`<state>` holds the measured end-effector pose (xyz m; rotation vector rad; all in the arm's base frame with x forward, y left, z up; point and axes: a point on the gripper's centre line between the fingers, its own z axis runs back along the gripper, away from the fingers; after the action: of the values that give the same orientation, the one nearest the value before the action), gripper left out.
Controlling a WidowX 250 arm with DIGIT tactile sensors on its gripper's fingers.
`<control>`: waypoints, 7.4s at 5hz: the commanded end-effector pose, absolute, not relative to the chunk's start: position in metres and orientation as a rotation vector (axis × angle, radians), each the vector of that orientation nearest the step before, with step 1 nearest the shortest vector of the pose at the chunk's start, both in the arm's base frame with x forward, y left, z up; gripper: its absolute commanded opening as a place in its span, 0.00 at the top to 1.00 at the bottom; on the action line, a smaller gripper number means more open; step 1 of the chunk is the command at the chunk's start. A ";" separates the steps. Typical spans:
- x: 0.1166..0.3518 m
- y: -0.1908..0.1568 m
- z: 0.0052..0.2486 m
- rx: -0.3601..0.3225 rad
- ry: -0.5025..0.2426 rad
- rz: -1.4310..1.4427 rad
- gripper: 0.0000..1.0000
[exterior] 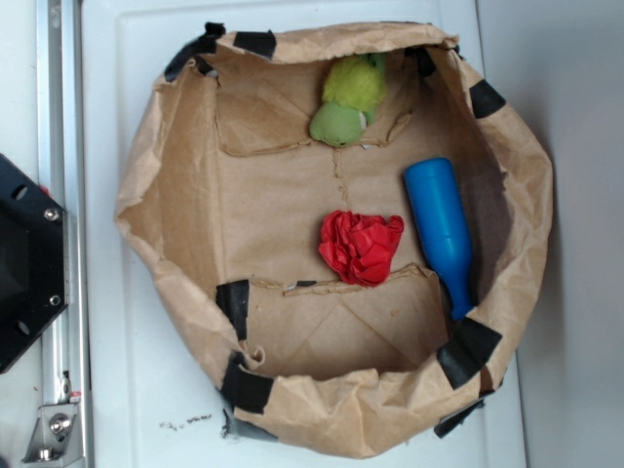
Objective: Grab the green animal.
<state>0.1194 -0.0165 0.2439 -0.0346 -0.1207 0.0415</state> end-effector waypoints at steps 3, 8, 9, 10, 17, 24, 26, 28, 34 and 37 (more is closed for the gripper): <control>0.216 0.011 0.223 -0.106 -0.101 0.540 0.00; 0.272 0.091 0.122 -0.003 -0.269 0.881 0.00; 0.281 0.096 0.108 0.049 -0.270 0.914 0.00; 0.247 0.081 0.093 0.125 -0.283 0.988 0.00; 0.194 0.069 0.096 -0.022 -0.246 1.042 0.00; 0.262 0.049 0.126 -0.086 -0.251 1.088 0.00; 0.270 0.066 0.117 -0.027 -0.321 1.113 0.00; 0.272 0.087 0.102 0.030 -0.422 1.121 0.00; 0.291 0.121 0.044 0.161 -0.442 1.177 0.00; 0.295 0.136 0.017 0.260 -0.415 1.229 0.00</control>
<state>0.3028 0.1221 0.0171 0.2650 -0.4115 1.1853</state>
